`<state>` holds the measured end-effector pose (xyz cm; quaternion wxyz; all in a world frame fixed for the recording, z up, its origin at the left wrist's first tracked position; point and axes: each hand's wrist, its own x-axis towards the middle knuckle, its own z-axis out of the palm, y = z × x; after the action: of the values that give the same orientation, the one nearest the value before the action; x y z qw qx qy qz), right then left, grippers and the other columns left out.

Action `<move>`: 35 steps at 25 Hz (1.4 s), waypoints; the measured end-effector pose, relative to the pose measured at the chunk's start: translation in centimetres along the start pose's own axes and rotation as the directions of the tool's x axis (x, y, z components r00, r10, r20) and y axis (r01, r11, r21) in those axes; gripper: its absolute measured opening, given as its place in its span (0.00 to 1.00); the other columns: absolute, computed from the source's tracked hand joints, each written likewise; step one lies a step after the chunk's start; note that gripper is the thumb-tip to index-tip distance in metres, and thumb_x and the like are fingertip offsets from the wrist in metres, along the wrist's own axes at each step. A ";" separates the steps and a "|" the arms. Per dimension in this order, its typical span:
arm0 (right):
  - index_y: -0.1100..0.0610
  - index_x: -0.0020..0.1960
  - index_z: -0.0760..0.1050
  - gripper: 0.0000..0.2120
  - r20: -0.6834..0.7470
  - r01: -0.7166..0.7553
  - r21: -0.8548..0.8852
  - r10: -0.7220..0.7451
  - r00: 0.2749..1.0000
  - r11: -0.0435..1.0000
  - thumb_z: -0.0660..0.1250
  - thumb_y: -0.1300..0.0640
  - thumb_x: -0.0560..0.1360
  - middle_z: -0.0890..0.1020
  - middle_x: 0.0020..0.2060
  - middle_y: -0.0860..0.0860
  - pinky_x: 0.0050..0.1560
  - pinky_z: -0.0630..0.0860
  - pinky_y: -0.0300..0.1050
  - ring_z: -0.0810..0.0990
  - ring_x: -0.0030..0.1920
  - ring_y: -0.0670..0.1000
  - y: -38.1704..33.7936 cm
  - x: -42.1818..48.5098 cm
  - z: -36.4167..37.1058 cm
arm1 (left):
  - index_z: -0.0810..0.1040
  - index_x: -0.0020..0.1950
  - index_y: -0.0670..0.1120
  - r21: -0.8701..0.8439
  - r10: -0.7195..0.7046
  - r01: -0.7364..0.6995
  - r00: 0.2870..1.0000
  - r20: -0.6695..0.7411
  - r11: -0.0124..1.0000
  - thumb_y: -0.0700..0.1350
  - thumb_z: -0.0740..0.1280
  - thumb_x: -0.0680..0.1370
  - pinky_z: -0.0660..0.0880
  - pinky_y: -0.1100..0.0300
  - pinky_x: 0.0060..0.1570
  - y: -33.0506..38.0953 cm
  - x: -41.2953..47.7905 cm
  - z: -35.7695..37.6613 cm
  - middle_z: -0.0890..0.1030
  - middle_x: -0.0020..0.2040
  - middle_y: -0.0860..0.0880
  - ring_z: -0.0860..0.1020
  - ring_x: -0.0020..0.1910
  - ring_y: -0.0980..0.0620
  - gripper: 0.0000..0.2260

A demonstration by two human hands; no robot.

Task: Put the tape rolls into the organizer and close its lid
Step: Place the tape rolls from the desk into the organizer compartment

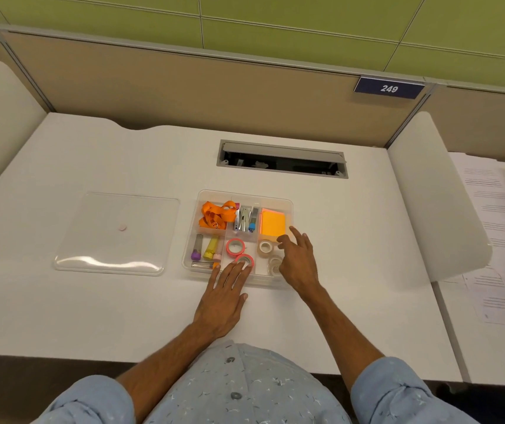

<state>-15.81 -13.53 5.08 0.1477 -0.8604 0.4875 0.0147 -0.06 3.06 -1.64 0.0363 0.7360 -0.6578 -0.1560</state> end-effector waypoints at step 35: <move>0.48 0.73 0.78 0.23 0.137 0.067 -0.247 -0.034 0.990 0.967 0.70 0.43 0.81 0.78 0.76 0.47 0.87 0.43 0.67 0.53 0.88 0.53 0.6 -0.3 -0.2 | 0.45 0.87 0.52 -0.001 0.002 -0.002 1.000 0.004 1.000 0.58 0.51 0.88 0.42 0.39 0.86 0.0 0.0 0.3 0.48 0.88 0.50 0.45 0.87 0.48 0.30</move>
<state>-16.52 -13.67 5.21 0.0699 -0.8814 0.4489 0.1290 -0.09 3.07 -1.90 0.0354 0.7351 -0.6584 -0.1578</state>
